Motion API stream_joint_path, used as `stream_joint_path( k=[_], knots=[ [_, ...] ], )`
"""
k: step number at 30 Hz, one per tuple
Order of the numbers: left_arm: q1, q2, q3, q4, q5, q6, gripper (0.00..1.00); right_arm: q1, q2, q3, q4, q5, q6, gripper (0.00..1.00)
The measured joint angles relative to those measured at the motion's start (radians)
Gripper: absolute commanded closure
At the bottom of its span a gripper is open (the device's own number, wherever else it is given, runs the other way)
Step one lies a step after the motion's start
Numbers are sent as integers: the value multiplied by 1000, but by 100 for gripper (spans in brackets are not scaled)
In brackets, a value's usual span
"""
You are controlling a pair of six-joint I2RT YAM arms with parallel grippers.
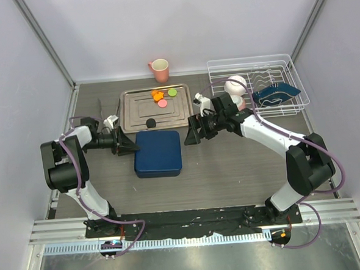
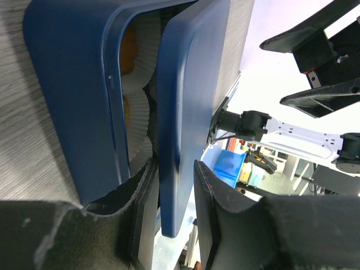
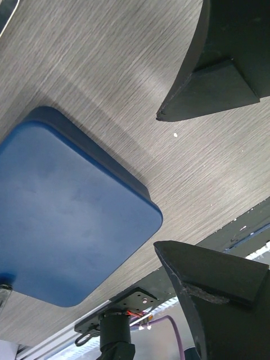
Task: Pack the cookies
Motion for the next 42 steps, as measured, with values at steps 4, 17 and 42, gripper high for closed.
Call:
stream_joint_path(
  k=[4, 17, 42],
  knots=[
    [6, 1, 4, -13, -19, 14, 66, 21, 11, 0, 4, 2, 0, 8],
    [20, 9, 14, -30, -45, 40, 66, 104, 154, 8, 17, 14, 1, 9],
    [57, 20, 49, -109, -45, 112, 66, 165, 243, 128, 5, 26, 4, 9]
  ],
)
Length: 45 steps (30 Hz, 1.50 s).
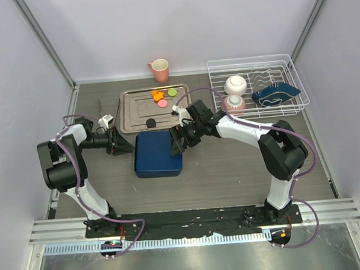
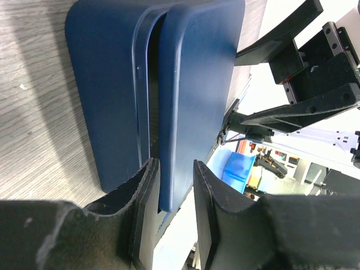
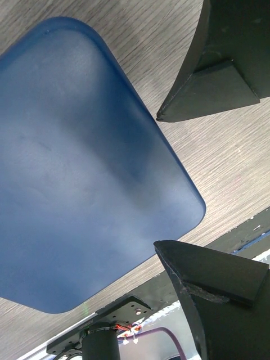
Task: Pack the cookies
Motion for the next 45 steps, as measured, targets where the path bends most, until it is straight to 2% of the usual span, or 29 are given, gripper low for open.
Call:
stream_joint_path(
  k=[34, 45],
  knots=[
    [41, -3, 17, -71, -2, 92, 63, 27, 53, 74, -38, 10, -8, 10],
    [40, -14, 5, -41, -64, 84, 58, 31, 56, 83, -46, 13, -9, 10]
  ],
)
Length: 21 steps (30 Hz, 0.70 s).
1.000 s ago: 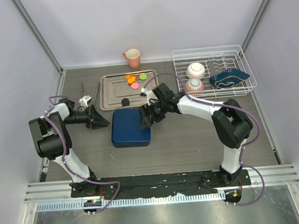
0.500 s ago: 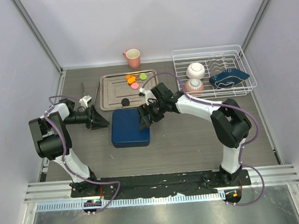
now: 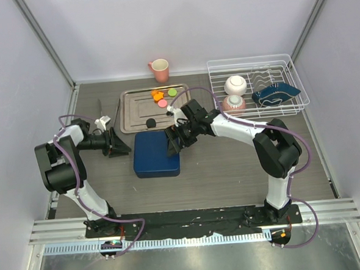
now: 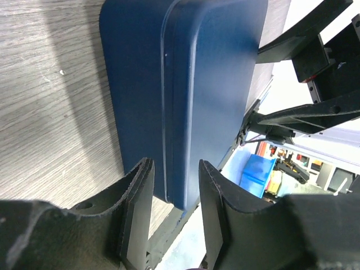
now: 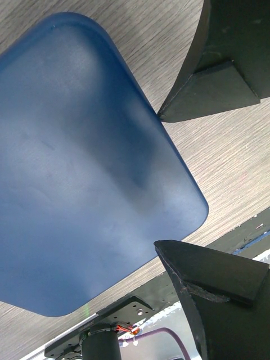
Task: Pack the cookies
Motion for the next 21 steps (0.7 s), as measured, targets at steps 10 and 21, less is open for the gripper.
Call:
stream_joint_path(
  k=[10, 21],
  knots=[
    [-24, -38, -11, 21, -34, -2, 56, 1, 0, 5, -9, 5, -2, 10],
    [-78, -78, -16, 39, -71, -22, 53, 1, 4, 16, -14, 11, -2, 10]
  ],
)
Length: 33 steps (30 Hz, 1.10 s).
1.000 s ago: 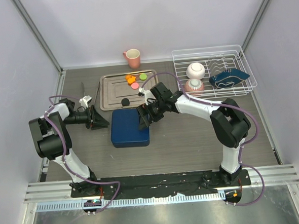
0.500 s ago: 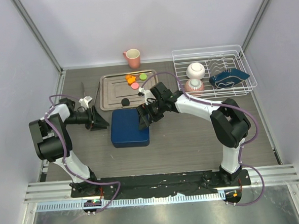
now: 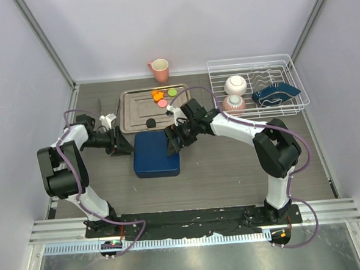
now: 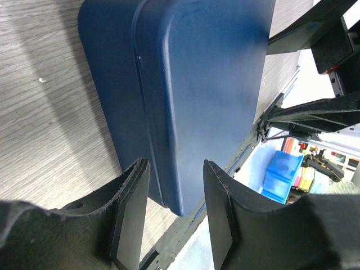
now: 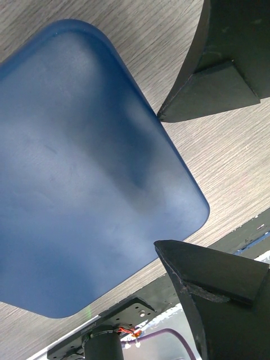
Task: Pack the cookies
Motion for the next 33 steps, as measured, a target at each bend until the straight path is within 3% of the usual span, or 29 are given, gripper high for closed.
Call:
stream_joint_path(
  k=[33],
  knots=[
    [-95, 17, -20, 30, -89, -84, 50, 0, 5, 1, 0, 6, -1, 10]
  ],
)
